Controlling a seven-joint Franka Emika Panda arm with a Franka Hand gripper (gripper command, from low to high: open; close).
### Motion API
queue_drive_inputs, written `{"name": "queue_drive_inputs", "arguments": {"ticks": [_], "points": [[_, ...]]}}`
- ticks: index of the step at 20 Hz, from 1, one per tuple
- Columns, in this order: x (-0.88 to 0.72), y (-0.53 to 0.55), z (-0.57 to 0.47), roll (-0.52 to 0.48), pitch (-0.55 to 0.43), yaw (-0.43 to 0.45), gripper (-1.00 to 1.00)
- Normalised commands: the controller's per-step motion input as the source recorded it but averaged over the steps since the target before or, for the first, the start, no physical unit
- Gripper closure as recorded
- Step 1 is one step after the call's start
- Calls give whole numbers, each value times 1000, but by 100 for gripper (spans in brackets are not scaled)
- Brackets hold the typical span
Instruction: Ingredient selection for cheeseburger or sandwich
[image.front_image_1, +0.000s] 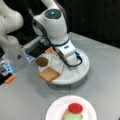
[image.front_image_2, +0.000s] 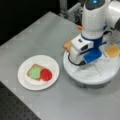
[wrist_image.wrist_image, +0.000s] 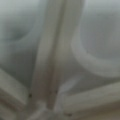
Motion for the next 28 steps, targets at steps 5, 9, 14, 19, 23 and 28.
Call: {"name": "queue_drive_inputs", "arguments": {"ticks": [5, 9, 14, 19, 23, 28], "points": [[203, -19, 89, 186, 106, -9, -100], [145, 26, 122, 215, 160, -215, -100], [125, 77, 133, 193, 126, -263, -100], [140, 91, 106, 177, 87, -184, -100], [139, 94, 107, 162, 84, -167, -100], [115, 102, 198, 127, 96, -197, -100]]}}
